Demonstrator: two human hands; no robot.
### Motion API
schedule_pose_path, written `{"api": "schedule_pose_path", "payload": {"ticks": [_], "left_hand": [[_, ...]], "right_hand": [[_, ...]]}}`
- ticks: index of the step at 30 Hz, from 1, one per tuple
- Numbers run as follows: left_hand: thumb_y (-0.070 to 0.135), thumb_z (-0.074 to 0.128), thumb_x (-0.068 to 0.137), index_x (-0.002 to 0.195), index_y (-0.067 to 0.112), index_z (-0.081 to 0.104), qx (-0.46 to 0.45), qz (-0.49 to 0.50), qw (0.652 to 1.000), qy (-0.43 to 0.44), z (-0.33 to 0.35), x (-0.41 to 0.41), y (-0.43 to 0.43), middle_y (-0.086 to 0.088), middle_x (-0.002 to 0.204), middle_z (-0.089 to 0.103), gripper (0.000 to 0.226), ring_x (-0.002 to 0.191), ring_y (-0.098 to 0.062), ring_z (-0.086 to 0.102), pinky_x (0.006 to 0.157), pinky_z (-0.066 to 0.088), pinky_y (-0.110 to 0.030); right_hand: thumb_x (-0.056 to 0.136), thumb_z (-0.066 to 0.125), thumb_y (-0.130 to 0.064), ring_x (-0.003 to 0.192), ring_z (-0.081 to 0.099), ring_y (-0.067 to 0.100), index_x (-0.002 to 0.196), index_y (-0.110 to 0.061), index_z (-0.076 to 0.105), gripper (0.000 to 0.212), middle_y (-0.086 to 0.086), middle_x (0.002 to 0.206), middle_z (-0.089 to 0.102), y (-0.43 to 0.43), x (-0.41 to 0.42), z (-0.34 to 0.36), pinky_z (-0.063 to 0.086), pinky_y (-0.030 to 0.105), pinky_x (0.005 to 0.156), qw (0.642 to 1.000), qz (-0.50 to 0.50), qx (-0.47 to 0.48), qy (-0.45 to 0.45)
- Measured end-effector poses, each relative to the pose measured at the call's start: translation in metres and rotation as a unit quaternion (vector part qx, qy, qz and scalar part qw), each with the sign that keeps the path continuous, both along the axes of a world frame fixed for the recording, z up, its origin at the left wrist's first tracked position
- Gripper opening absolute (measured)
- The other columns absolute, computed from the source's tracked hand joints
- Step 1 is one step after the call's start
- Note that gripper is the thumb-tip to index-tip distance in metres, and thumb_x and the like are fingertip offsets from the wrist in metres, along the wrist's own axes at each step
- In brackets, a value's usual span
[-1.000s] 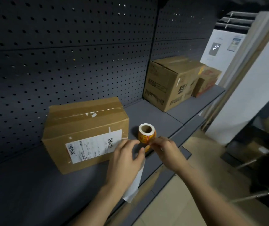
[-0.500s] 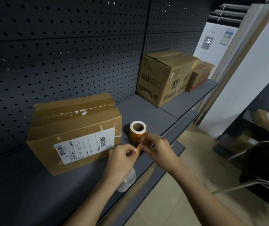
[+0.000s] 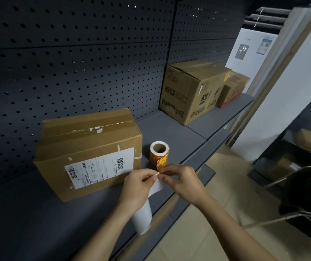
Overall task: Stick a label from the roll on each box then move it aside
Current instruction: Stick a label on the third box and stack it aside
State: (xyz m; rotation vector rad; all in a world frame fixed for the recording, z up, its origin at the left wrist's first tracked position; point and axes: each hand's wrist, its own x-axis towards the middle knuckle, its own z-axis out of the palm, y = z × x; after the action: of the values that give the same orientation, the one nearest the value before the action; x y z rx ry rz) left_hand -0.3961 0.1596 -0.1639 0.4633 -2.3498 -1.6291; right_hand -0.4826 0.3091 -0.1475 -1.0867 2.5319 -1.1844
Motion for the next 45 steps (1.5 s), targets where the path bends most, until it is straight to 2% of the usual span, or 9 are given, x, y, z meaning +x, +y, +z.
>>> {"api": "schedule_pose_path", "payload": {"ticks": [8, 11, 17, 21, 26, 29, 34, 40, 45], "left_hand": [[0.013, 0.065, 0.092, 0.089, 0.015, 0.077, -0.059, 0.028, 0.998, -0.006, 0.007, 0.008, 0.004, 0.013, 0.080, 0.073, 0.013, 0.079, 0.002, 0.065, 0.064, 0.045, -0.005], [0.014, 0.063, 0.093, 0.086, 0.013, 0.074, -0.090, 0.056, 0.994, -0.031, 0.007, 0.012, 0.002, 0.008, 0.079, 0.072, 0.013, 0.075, -0.002, 0.064, 0.058, 0.042, -0.002], [0.016, 0.067, 0.091, 0.104, 0.017, 0.072, -0.117, 0.084, 0.989, -0.029, 0.005, 0.020, -0.005, 0.007, 0.093, 0.071, 0.014, 0.086, -0.007, 0.066, 0.066, 0.043, -0.007], [0.017, 0.073, 0.088, 0.109, 0.021, 0.070, -0.080, 0.076, 0.993, 0.033, 0.016, 0.026, -0.002, 0.014, 0.100, 0.069, 0.022, 0.092, -0.001, 0.066, 0.073, 0.049, -0.007], [0.013, 0.062, 0.095, 0.092, 0.013, 0.073, 0.237, 0.106, 0.964, 0.064, 0.039, 0.033, -0.005, -0.008, 0.084, 0.074, 0.011, 0.073, -0.019, 0.068, 0.066, 0.054, -0.028], [0.020, 0.059, 0.097, 0.097, 0.005, 0.072, 0.324, 0.093, 0.938, 0.080, 0.052, 0.043, -0.009, -0.013, 0.084, 0.074, 0.020, 0.071, -0.022, 0.069, 0.064, 0.055, -0.028], [0.003, 0.064, 0.092, 0.088, 0.011, 0.074, 0.238, 0.142, 0.956, 0.101, 0.050, 0.062, -0.022, -0.010, 0.089, 0.077, 0.014, 0.076, -0.020, 0.069, 0.069, 0.058, -0.035], [-0.005, 0.064, 0.090, 0.079, 0.013, 0.072, 0.178, 0.198, 0.956, 0.126, 0.050, 0.088, -0.044, 0.000, 0.072, 0.074, 0.023, 0.062, -0.006, 0.065, 0.058, 0.053, -0.020], [-0.004, 0.063, 0.091, 0.082, 0.011, 0.073, 0.169, 0.209, 0.955, 0.130, 0.047, 0.106, -0.054, -0.003, 0.074, 0.074, 0.021, 0.062, -0.008, 0.064, 0.061, 0.054, -0.024]], "right_hand": [[0.095, 0.063, -0.016, 0.085, 0.067, -0.005, 0.092, -0.021, 0.075, 0.014, -0.016, 0.088, 0.073, 0.009, -0.002, -0.004, 0.048, 0.009, 0.075, 0.992, -0.105, -0.035, -0.059], [0.093, 0.061, -0.016, 0.077, 0.066, 0.000, 0.081, -0.028, 0.072, 0.020, -0.013, 0.081, 0.072, 0.016, -0.010, -0.004, 0.051, 0.019, 0.068, 0.979, -0.185, -0.061, -0.054], [0.093, 0.062, -0.017, 0.078, 0.064, 0.002, 0.085, -0.025, 0.067, 0.012, -0.014, 0.081, 0.066, 0.032, -0.007, 0.024, 0.051, 0.022, 0.067, 0.953, -0.274, -0.127, 0.029], [0.092, 0.065, -0.015, 0.077, 0.062, 0.003, 0.089, -0.023, 0.070, 0.009, -0.011, 0.081, 0.065, 0.020, 0.012, 0.032, 0.048, 0.013, 0.064, 0.959, -0.228, -0.128, 0.108], [0.092, 0.064, -0.021, 0.070, 0.059, 0.009, 0.092, -0.015, 0.070, 0.008, -0.005, 0.086, 0.064, -0.013, 0.040, 0.025, 0.051, 0.028, 0.062, 0.960, -0.120, -0.112, 0.226], [0.094, 0.061, -0.027, 0.073, 0.063, 0.014, 0.097, -0.016, 0.071, 0.015, -0.002, 0.091, 0.065, -0.024, 0.055, 0.020, 0.053, 0.028, 0.062, 0.950, -0.050, -0.112, 0.287], [0.096, 0.063, -0.020, 0.082, 0.066, 0.023, 0.098, -0.010, 0.073, 0.014, 0.004, 0.096, 0.070, -0.044, 0.069, 0.017, 0.054, 0.036, 0.068, 0.908, 0.046, -0.094, 0.405], [0.098, 0.059, -0.024, 0.092, 0.067, 0.024, 0.106, -0.012, 0.073, 0.019, 0.005, 0.105, 0.069, -0.068, 0.082, 0.022, 0.054, 0.038, 0.074, 0.901, 0.128, -0.090, 0.404], [0.095, 0.067, -0.030, 0.097, 0.065, 0.021, 0.108, -0.014, 0.073, 0.021, 0.003, 0.108, 0.067, -0.080, 0.090, 0.026, 0.053, 0.036, 0.081, 0.912, 0.152, -0.108, 0.365]]}}
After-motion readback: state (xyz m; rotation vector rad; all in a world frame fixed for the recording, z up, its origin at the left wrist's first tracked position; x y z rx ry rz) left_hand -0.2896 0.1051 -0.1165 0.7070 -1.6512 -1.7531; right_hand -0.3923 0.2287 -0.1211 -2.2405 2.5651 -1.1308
